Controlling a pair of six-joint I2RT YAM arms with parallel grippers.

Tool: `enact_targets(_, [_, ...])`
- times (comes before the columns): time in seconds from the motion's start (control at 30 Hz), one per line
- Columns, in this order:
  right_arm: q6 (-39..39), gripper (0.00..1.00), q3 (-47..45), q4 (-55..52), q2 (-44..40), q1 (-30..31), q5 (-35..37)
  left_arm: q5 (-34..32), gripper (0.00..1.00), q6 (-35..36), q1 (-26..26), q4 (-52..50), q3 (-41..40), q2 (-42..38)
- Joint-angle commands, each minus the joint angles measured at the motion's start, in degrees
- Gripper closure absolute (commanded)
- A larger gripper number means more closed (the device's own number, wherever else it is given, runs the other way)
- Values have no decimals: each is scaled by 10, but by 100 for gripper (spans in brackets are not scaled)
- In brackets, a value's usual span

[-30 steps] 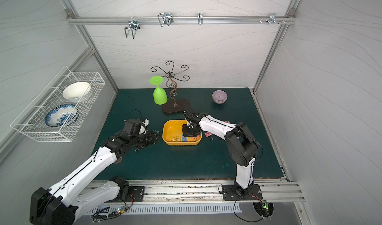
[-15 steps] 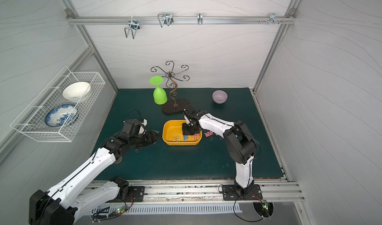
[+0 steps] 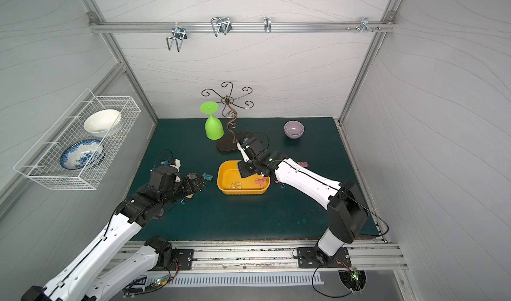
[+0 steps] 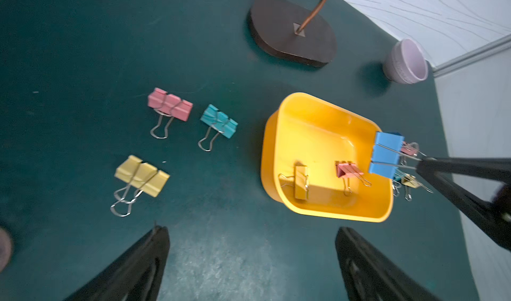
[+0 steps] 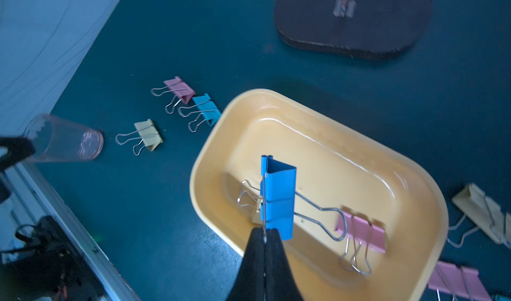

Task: Take out the binder clips from the storage box
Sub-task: Pick up the binder clip from the storage box, then place the binder clip at the center of the board.

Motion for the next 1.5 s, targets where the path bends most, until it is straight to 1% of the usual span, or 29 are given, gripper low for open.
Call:
enact_targets(0.0, [-126, 100, -19, 63, -4, 59, 29, -110, 2, -19, 6, -64, 36, -8])
enact_targets(0.03, [-145, 100, -23, 72, -1, 70, 34, -114, 1, -21, 17, -78, 41, -5])
enact_targets(0.1, [-191, 100, -31, 89, 5, 99, 37, -90, 1, -19, 65, -100, 48, 1])
enact_targets(0.2, [-266, 100, -35, 111, 25, 139, 35, 10, 2, -2, 183, -109, 44, 12])
enact_targets(0.27, [-307, 100, -25, 114, 50, 165, 51, 87, 1, 12, 262, -101, 38, 17])
enact_targets(0.33, [-344, 100, -6, 107, 82, 187, 64, 143, 1, 21, 313, -97, 37, 25])
enact_targets(0.37, [-359, 100, 8, 99, 102, 198, 78, 157, 2, 25, 329, -102, 42, 31])
enact_targets(0.43, [-370, 100, 34, 95, 139, 212, 124, 155, 2, 30, 336, -112, 55, 38])
enact_targets(0.53, [-379, 100, 69, 91, 187, 218, 158, 143, 1, 29, 337, -118, 69, 37])
enact_targets(0.7, [-395, 100, 118, 92, 247, 219, 178, 100, 1, 22, 341, -129, 86, 46])
enact_targets(0.9, [-429, 98, 170, 100, 317, 219, 218, 98, 1, 23, 358, -138, 103, 78])
enact_targets(1.0, [-449, 98, 186, 116, 342, 219, 246, 97, 1, 22, 370, -141, 104, 84])
enact_targets(1.1, [-461, 96, 205, 106, 364, 220, 258, 101, 1, 25, 378, -141, 102, 86])
enact_targets(1.17, [-466, 93, 214, 94, 374, 223, 260, 104, 1, 27, 378, -140, 103, 85])
enact_targets(1.23, [-474, 89, 214, 92, 381, 228, 267, 105, 1, 28, 378, -140, 104, 82])
enact_targets(1.3, [-475, 79, 217, 85, 383, 236, 268, 109, 2, 28, 379, -137, 103, 79])
enact_targets(1.43, [-456, 63, 217, 64, 371, 252, 243, 140, 1, 36, 379, -130, 101, 69])
enact_targets(1.47, [-447, 61, 220, 57, 367, 256, 239, 147, 1, 39, 379, -127, 100, 66])
